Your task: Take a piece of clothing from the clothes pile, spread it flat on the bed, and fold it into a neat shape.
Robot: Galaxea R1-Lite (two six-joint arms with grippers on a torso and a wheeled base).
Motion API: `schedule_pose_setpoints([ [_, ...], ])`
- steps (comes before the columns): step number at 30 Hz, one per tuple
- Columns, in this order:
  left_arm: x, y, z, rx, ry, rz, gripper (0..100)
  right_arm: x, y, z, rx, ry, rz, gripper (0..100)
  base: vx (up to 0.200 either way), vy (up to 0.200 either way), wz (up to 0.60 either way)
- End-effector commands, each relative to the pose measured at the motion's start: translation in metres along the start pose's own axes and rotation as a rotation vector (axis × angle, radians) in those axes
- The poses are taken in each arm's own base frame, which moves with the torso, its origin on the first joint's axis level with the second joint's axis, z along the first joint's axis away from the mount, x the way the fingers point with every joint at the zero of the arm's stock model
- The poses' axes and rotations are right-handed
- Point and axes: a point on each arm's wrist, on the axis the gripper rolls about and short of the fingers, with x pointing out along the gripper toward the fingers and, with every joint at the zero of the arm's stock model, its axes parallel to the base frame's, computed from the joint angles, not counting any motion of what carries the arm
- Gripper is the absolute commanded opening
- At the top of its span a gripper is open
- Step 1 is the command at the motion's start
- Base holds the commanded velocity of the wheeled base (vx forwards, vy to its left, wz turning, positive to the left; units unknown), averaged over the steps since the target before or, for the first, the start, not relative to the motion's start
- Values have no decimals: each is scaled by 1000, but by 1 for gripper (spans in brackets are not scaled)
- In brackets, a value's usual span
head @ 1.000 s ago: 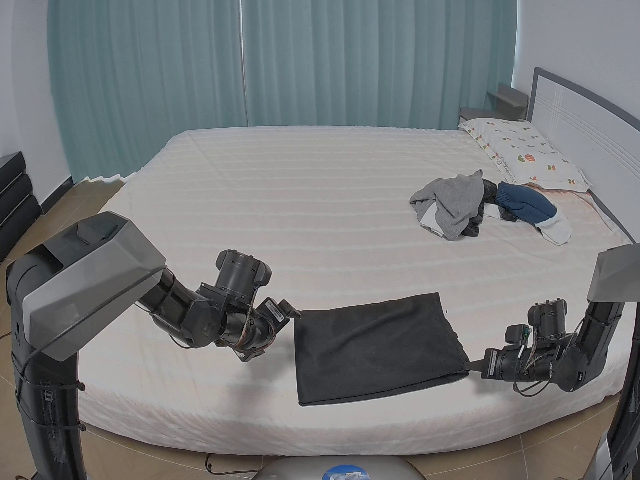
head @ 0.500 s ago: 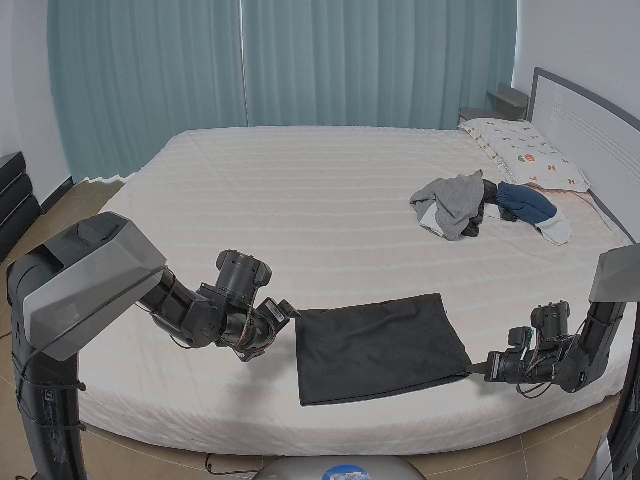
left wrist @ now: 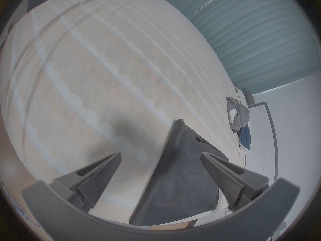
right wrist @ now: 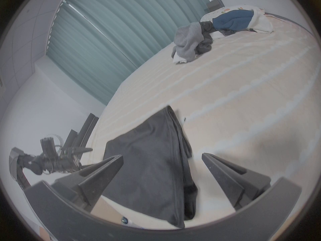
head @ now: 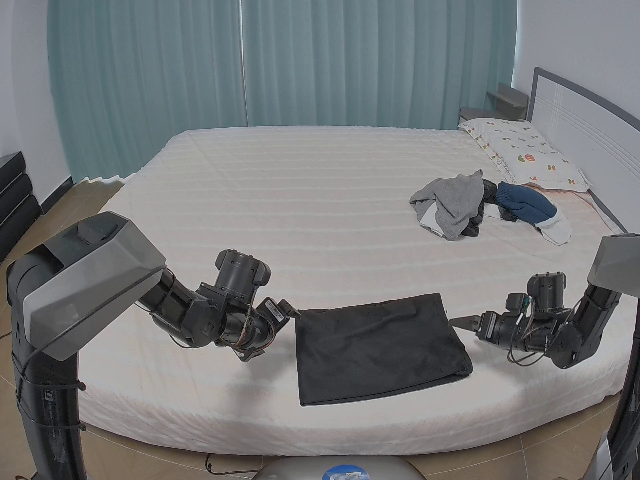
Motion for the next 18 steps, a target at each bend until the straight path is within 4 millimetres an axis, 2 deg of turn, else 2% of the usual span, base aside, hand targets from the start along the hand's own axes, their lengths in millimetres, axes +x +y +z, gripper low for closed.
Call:
schedule_pose_setpoints([
  [1,0,1,0,-2,0,1,100,50,2,21,70,23,-4,100,0,0,0],
  [3,0,1,0,-2,0,1,100,62,6,22,93,23,-7,100,0,0,0],
  [5,1,1,0,-2,1,2,100,83,12,21,134,6,-31,100,0,0,0],
  [8,0,1,0,-2,0,1,100,102,10,20,122,-25,-61,100,0,0,0],
  [13,1,1,0,-2,1,2,100,115,10,24,117,-42,-80,100,0,0,0],
  [18,1,1,0,-1,2,2,100,117,10,32,118,-61,-77,100,0,0,0],
])
